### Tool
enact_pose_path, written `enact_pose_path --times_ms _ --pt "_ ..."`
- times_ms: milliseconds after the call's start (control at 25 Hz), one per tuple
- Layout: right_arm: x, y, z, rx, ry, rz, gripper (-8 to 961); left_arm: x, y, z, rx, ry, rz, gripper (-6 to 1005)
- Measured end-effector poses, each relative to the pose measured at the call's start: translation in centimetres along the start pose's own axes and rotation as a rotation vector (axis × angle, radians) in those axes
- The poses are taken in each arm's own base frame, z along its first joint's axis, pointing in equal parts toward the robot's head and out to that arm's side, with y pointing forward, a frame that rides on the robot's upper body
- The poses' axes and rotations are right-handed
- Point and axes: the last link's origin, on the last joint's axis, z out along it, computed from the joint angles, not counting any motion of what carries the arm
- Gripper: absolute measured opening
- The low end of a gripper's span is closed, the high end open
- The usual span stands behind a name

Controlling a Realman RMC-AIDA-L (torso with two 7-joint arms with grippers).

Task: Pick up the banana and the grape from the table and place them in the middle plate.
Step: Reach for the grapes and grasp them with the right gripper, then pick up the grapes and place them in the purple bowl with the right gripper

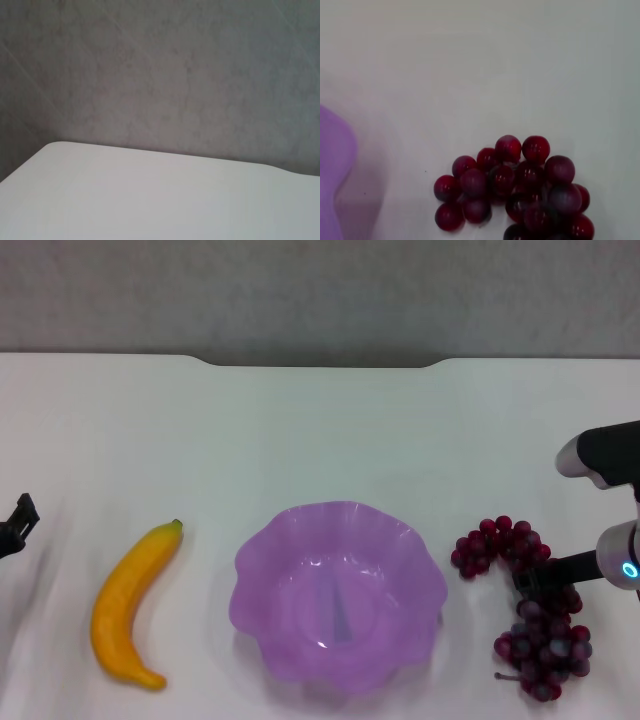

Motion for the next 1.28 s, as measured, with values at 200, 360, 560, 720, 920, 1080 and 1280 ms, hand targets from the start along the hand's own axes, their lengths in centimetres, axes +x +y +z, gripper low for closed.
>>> enact_pose_path --times_ms 200,360,560,720,920,1080,1280 --pt "0.01 -0.06 0.07 0.003 -0.003 0.001 513 0.0 0.04 0.01 -0.001 0.0 0.0 741" --pt "-0.07 -0.08 0.09 0.006 -0.01 -0.001 502 0.03 0.06 0.03 -0.001 0.001 -0.001 741" --pt "0.02 -0.14 0.12 0.007 -0.012 0.001 497 0.04 0.07 0.03 -0.001 0.001 -0.001 741" --pt "0.01 -0.15 0.15 0.01 -0.017 -0.002 493 0.03 0.06 0.03 -0.001 0.001 -0.001 741" --pt "0.02 -0.09 0.23 0.012 -0.025 -0.006 493 0.01 0.05 0.02 -0.001 0.001 -0.001 741" --pt "0.04 0.0 0.27 0.012 -0.025 -0.009 491 0.0 0.04 0.01 -0.001 0.0 0.0 741" --pt "-0.03 0.29 0.44 0.012 -0.044 -0.019 489 -0.05 0.0 -0.04 0.001 -0.001 -0.001 741"
